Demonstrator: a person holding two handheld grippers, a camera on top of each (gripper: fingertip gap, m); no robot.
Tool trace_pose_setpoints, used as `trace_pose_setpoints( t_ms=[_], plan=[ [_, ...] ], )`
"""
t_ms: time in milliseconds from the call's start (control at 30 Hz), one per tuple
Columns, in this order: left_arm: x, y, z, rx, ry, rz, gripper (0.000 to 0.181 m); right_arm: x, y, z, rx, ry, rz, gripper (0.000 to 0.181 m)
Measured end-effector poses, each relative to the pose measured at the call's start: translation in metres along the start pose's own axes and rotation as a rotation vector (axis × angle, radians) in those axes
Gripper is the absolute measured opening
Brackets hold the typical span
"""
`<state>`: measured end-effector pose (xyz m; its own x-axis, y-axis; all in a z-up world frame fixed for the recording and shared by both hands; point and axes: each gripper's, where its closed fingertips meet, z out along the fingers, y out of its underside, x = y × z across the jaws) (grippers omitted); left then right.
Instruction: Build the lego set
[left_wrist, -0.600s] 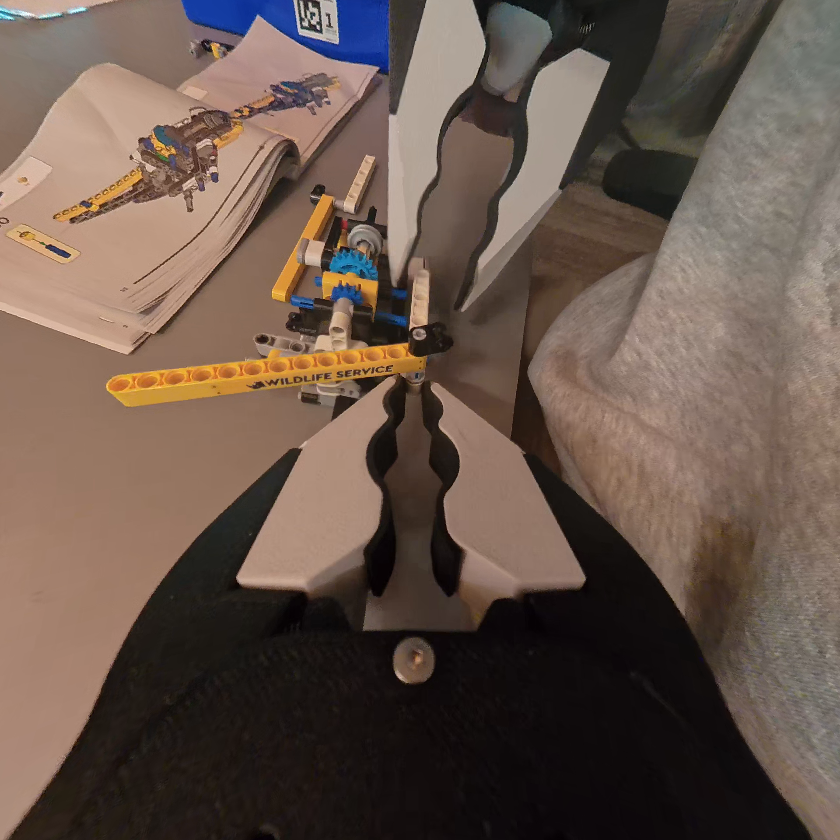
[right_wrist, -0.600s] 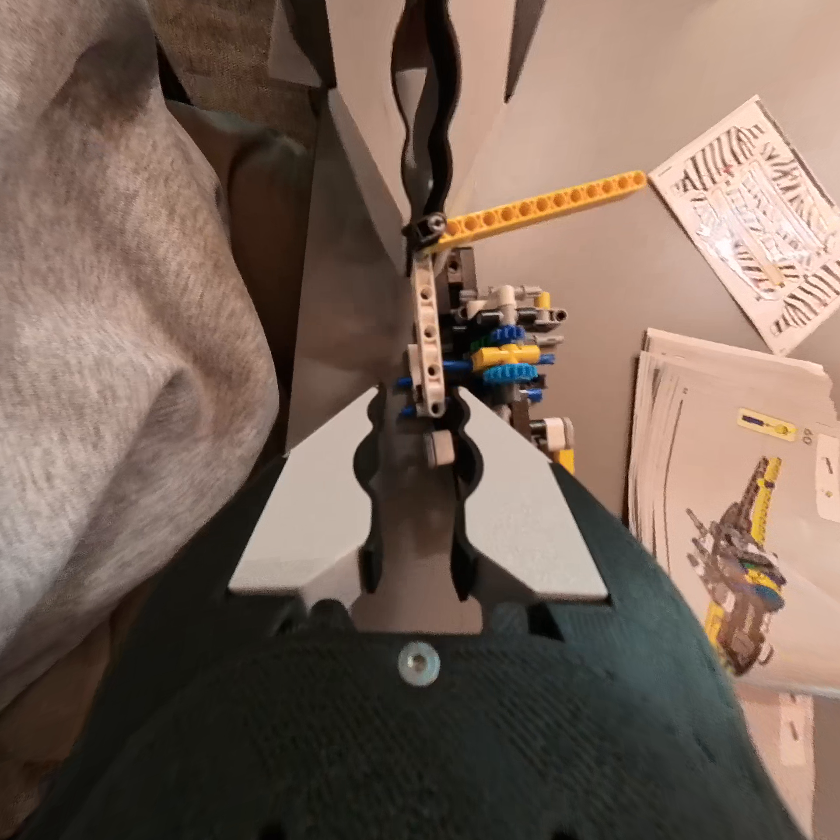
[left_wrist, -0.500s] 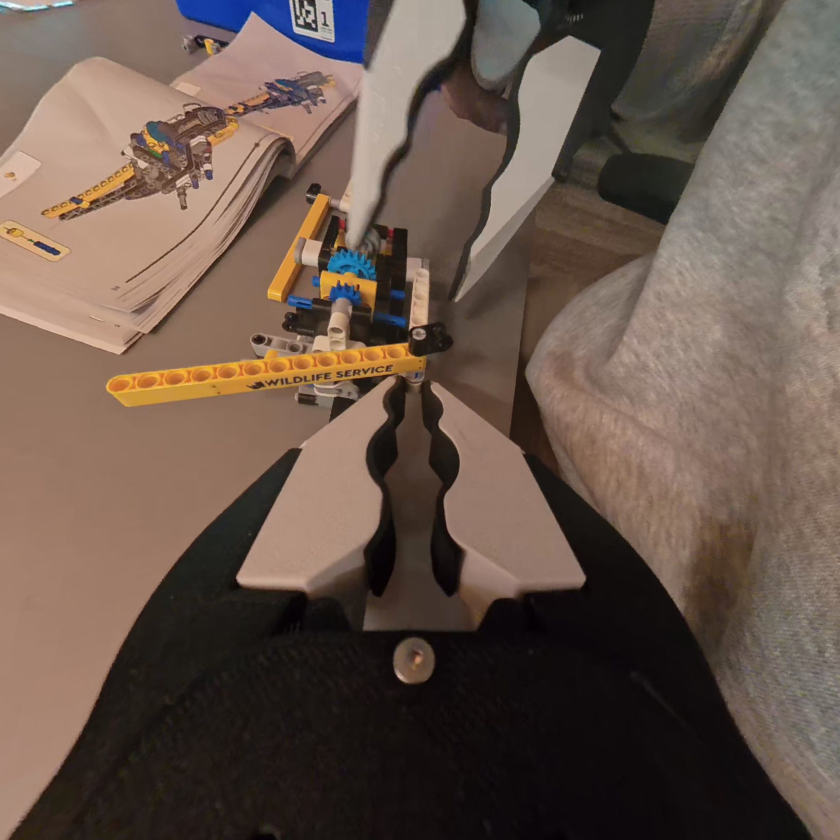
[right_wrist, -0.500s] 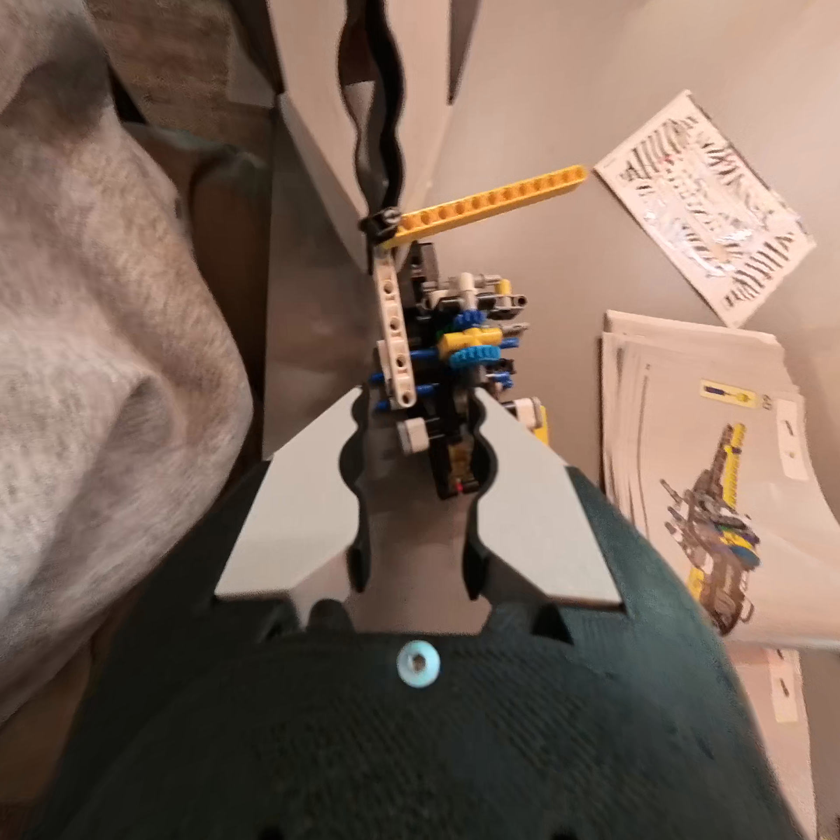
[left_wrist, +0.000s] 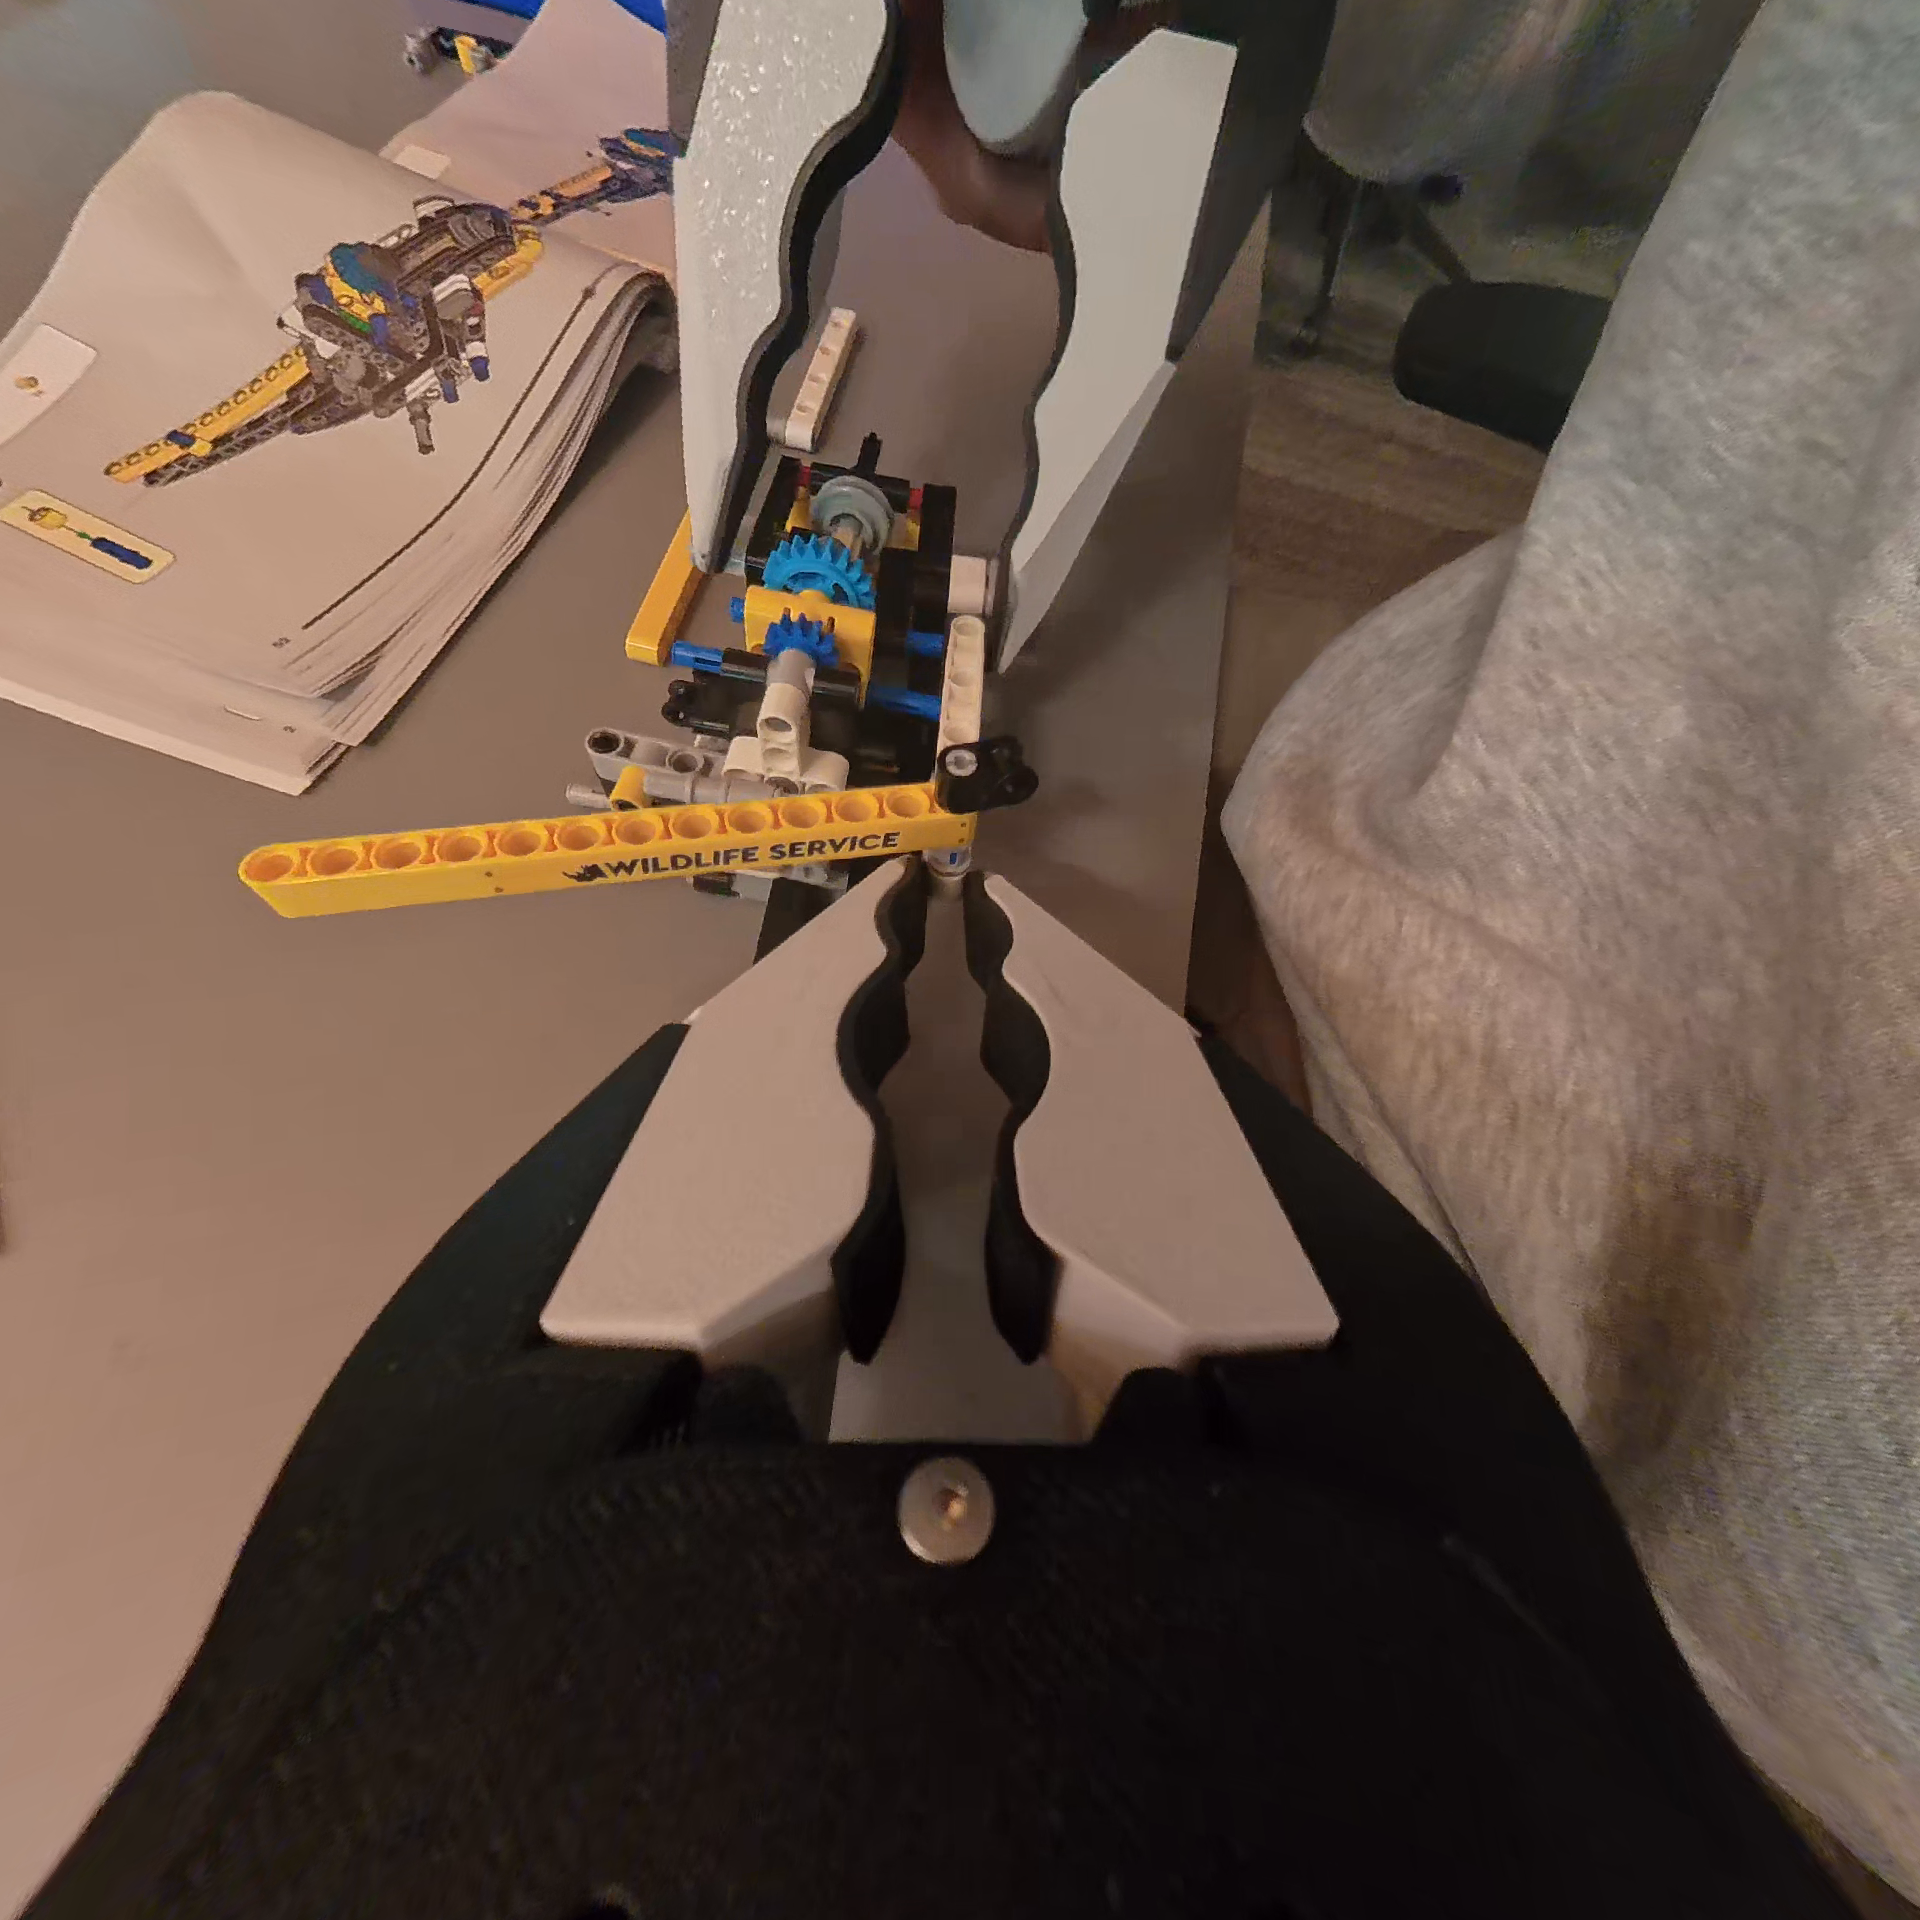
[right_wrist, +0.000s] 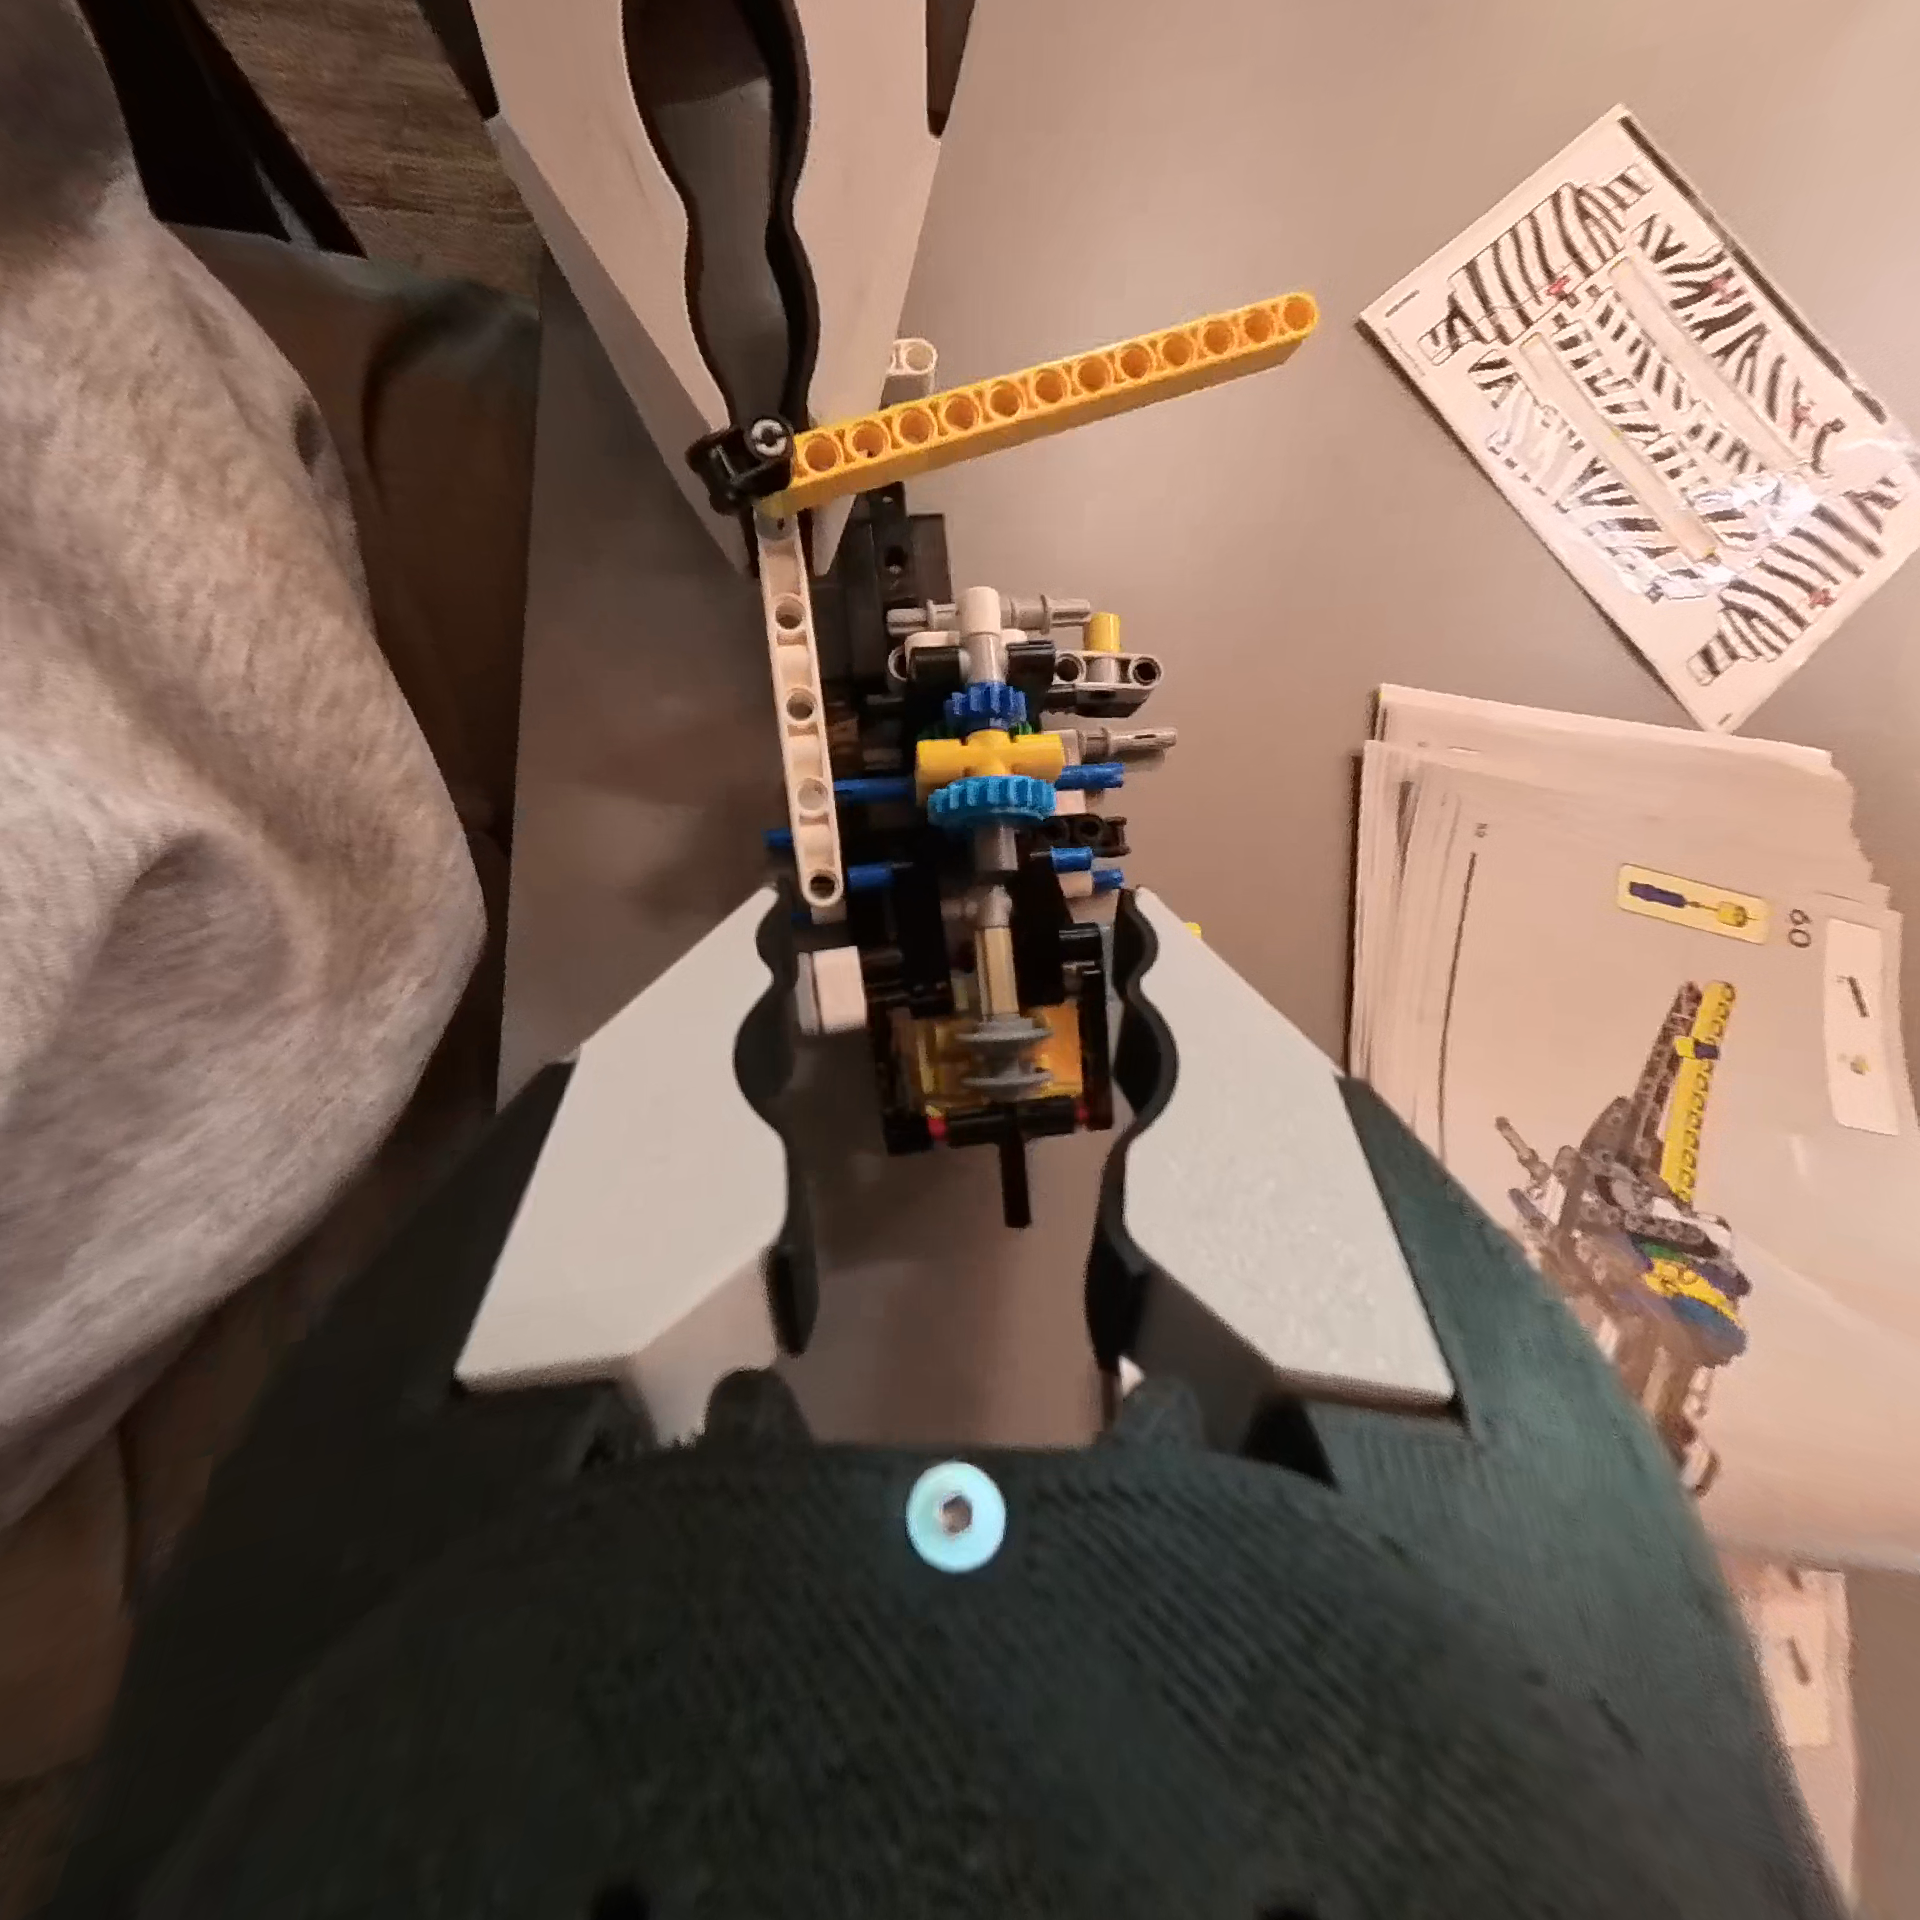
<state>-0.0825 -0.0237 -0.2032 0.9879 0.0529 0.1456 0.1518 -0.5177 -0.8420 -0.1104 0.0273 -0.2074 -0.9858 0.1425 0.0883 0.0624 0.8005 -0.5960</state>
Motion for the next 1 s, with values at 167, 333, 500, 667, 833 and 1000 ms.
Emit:
trace_pose_setpoints(
  t_ms=[167,333,500,667,833,1000],
  plan=[
    [-0.0007,0.0010,0.0017,0.000,0.002,-0.001,0.007,0.0004,0.0020,0.0030,-0.045,-0.099,-0.058,0.058],
    [-0.0031,0.0003,0.0016,0.004,0.000,-0.009,0.007,0.0008,0.0019,0.0051,-0.074,-0.171,-0.082,0.055],
    [-0.0048,-0.0016,0.0001,0.019,0.005,-0.027,0.006,0.0016,0.0012,0.0062,-0.086,-0.200,-0.071,0.054],
    [-0.0070,-0.0007,0.0008,0.009,0.002,-0.034,0.007,0.0017,0.0008,0.0061,-0.086,-0.205,-0.062,0.055],
    [-0.0086,-0.0007,0.0036,-0.001,0.000,-0.035,0.007,0.0013,0.0008,0.0060,-0.083,-0.199,-0.061,0.056],
    [-0.0101,-0.0005,0.0054,-0.010,-0.001,-0.045,0.007,0.0020,0.0005,0.0069,-0.083,-0.190,-0.063,0.055]
  ],
)
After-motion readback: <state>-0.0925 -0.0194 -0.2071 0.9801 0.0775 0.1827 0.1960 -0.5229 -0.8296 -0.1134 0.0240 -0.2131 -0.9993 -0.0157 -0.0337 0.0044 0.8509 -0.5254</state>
